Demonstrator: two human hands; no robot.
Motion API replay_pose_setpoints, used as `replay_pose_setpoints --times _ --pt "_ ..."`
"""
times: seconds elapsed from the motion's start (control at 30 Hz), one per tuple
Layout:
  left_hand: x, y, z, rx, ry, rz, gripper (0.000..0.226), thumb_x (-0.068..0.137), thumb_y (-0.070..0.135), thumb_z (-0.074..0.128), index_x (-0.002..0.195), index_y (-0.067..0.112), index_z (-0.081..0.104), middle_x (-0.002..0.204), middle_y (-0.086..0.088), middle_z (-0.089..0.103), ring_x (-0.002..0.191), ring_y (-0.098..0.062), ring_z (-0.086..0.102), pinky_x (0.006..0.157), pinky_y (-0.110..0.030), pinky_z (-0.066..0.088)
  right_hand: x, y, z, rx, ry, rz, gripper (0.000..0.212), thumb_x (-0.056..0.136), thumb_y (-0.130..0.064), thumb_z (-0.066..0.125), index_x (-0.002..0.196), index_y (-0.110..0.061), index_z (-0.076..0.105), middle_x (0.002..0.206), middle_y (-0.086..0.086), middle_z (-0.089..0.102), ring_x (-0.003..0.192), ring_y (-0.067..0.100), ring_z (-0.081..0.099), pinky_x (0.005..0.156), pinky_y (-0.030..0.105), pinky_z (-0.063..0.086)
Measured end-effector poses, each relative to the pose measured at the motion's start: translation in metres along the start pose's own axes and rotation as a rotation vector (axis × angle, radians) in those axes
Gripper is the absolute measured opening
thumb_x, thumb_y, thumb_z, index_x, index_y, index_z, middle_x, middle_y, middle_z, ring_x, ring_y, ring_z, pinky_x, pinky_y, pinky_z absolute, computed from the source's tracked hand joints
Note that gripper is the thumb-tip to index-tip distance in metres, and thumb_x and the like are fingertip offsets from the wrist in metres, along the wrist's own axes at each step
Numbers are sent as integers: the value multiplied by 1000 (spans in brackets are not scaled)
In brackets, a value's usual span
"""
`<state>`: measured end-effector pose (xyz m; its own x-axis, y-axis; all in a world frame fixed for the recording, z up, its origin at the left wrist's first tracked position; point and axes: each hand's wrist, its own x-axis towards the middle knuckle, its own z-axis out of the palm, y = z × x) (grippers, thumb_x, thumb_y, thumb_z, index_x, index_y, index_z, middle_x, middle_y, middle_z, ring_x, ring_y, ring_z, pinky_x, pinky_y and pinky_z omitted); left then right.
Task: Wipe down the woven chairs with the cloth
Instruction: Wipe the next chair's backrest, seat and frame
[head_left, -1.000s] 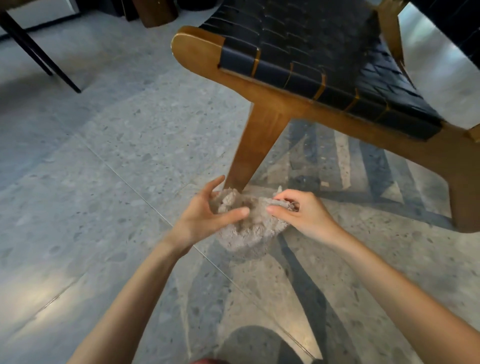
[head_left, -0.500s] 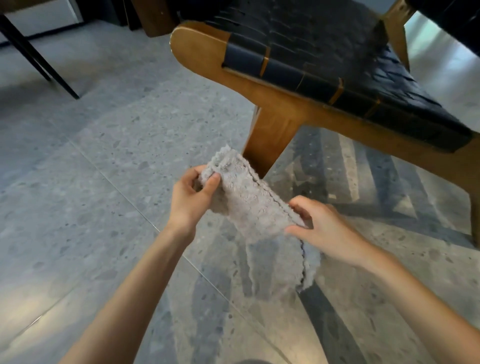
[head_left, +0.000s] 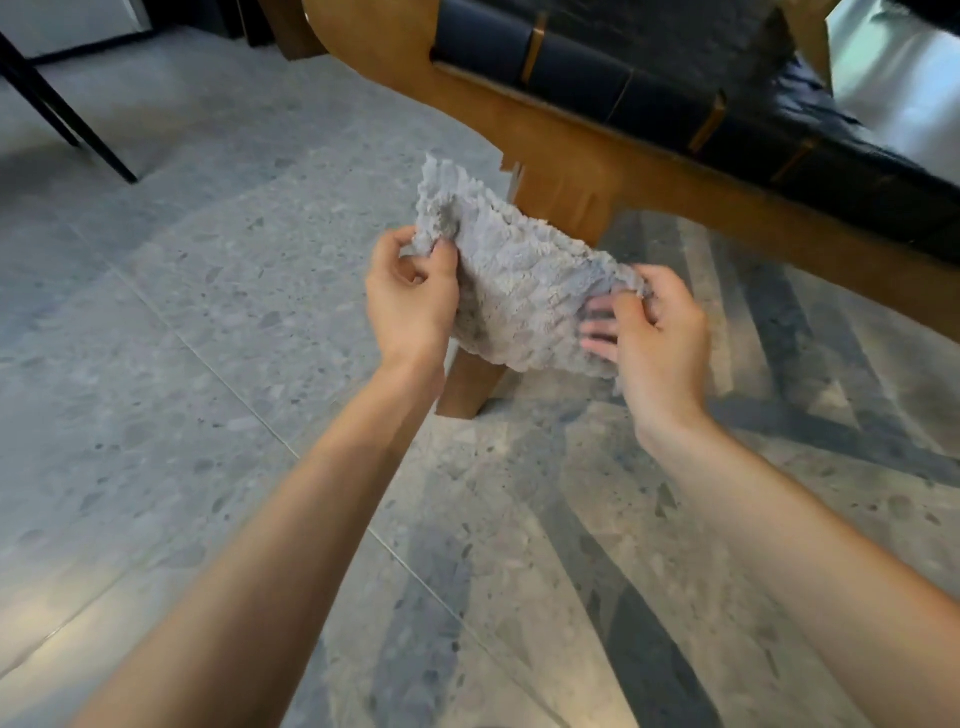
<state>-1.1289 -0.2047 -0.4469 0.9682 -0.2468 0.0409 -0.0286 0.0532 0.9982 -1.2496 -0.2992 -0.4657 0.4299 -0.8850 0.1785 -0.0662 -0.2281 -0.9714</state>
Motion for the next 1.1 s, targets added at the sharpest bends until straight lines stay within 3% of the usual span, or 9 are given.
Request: replay_pose_setpoints --times 0.07,0.13,0.3,0.4,0.5,0.67,0.9,1.03,1.1 --pt "-7 5 4 -111 -79 11 19 93 14 57 105 22 44 67 5 55 52 -3 50 59 -20 45 1 -1 7 61 28 24 13 98 -15 50 106 -23 57 100 2 68 92 15 67 87 37 55" --pt "-15 8 5 -182 -137 39 28 93 13 59 111 20 39 89 5 64 60 -1 56 65 -17 46 2 -4 12 129 45 50 11 97 -17 53 102 -26 51 111 5 64 103 21 63 93 43 52" --pt "-23 9 2 -114 -328 222 35 93 12 58 127 13 48 120 -4 64 108 -5 61 94 -23 48 5 -22 22 594 6 246 19 96 -5 54 99 -18 40 116 8 64 110 22 63 91 36 55" --pt "-21 11 3 -91 -378 300 44 94 8 56 137 7 46 135 -4 55 123 -9 53 102 -26 44 7 -28 17 709 -5 269 31 92 2 58 118 -9 45 120 12 65 108 17 65 94 33 53" --pt "-15 9 8 -86 -367 342 43 95 8 54 136 4 46 135 -5 55 124 -12 53 104 -32 44 0 -27 17 694 -87 204 42 92 1 57 133 -4 46 123 7 65 111 12 63 97 29 50" --pt "-8 -18 7 -1 -356 413 41 96 12 53 136 7 48 132 -2 58 122 -9 54 104 -36 43 -10 -10 29 528 -135 86 41 93 1 55 131 -8 43 126 3 64 113 8 61 99 34 49" --pt "-6 -92 -15 96 -370 287 37 98 10 47 134 18 48 129 4 59 123 -8 53 105 -39 42 -18 51 53 339 -291 260 43 97 -4 49 136 -19 38 128 -4 63 115 11 60 100 49 48" --pt "-6 -128 -31 213 -405 185 35 100 9 43 134 10 51 125 -4 62 118 -10 56 102 -28 44 -20 88 71 293 -435 438 48 98 -3 47 141 -20 34 128 -4 62 116 17 59 101 46 46" --pt "-4 -143 -40 289 -415 119 33 100 9 43 131 11 53 113 5 66 103 6 58 90 -14 45 -20 100 81 219 -489 495 50 95 1 50 140 -16 38 130 0 61 117 16 57 102 37 45"
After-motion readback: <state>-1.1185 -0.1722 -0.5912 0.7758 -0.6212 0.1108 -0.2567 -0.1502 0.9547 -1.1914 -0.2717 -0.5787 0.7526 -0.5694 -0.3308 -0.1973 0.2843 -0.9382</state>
